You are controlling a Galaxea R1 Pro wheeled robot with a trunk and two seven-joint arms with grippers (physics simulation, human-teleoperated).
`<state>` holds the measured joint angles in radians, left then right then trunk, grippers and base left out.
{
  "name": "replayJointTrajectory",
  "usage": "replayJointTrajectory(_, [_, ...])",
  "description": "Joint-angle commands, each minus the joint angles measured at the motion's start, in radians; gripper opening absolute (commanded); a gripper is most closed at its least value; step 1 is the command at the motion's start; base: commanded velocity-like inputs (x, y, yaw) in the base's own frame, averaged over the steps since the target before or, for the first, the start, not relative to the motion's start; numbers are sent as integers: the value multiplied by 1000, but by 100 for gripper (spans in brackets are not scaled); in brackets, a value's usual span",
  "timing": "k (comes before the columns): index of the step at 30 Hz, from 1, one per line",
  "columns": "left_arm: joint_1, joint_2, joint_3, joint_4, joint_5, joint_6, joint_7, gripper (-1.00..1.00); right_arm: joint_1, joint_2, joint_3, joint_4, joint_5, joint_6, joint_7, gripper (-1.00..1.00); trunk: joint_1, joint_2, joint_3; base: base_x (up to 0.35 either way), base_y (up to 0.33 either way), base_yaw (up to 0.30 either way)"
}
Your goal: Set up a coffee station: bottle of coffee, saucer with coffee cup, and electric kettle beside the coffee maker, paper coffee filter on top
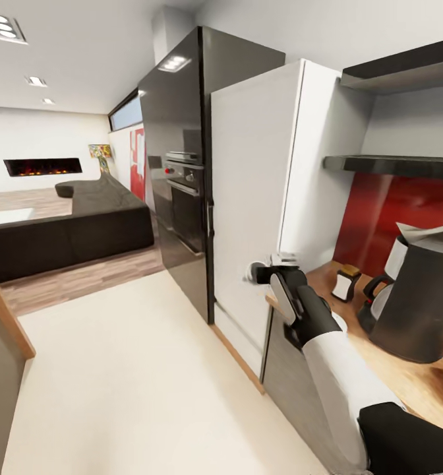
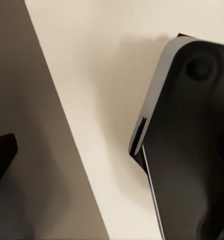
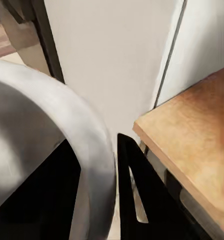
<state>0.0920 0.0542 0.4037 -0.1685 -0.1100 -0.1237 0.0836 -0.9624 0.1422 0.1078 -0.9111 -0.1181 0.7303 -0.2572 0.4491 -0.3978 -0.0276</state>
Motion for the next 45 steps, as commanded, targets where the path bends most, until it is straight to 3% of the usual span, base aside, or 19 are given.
replayJointTrajectory(1, [0, -1, 6, -1, -11, -2, 2, 100, -1, -6, -1, 1, -16, 1, -56, -100, 1, -2, -2, 124, 101, -300])
replayJointTrajectory(5, [0, 0, 6, 0, -11, -2, 2, 100, 1, -7, -3, 3, -17, 1, -82, -100, 1, -2, -1, 124, 100, -300])
replayJointTrajectory(31, [0, -1, 6, 0, -10, -2, 2, 100, 2, -6, -3, 49, -18, 1, -83, -100, 1, -2, 14, 11, 8, -299])
replayJointTrajectory(45, [1, -3, 6, 0, -10, -1, 2, 100, 2, 2, 0, 179, -23, -1, -78, -100, 1, -2, 21, 0, 0, -181])
